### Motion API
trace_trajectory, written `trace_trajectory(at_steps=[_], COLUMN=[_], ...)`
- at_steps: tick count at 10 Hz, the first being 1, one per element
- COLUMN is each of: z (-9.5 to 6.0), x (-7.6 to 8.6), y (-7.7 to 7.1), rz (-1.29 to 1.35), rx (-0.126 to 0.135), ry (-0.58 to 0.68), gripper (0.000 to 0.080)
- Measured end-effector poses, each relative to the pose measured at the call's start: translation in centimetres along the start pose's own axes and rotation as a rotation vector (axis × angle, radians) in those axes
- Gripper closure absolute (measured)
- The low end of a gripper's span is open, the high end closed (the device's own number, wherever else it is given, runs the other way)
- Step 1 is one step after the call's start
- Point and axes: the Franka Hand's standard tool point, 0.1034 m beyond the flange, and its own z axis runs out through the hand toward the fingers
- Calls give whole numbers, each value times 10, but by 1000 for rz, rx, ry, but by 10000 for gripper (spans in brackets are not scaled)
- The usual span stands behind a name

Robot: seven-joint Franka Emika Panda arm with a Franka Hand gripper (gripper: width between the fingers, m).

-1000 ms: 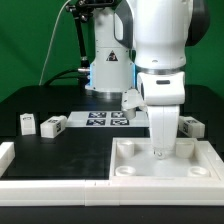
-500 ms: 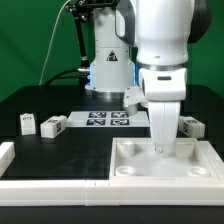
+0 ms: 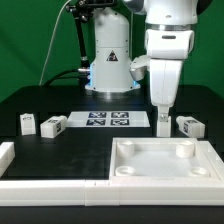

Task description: Assemble one leg

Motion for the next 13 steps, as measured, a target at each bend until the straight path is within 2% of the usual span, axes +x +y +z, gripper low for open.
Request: trace_trajectory(at_steps=[2,5,6,7,8,9,11,13], z=[0,1,1,4,7,9,13,12], x=[0,1,5,8,14,24,43,57], y=[0,-1,-5,-15,-22,-27,-39,-45], rz=[32,291,452,568,695,802,1007,1193], rx=[1,4,-13,-10,-5,-12,6,22], ry=[0,3,18,19,20,35,39,47], gripper=[150,150,150,150,150,150,150,150])
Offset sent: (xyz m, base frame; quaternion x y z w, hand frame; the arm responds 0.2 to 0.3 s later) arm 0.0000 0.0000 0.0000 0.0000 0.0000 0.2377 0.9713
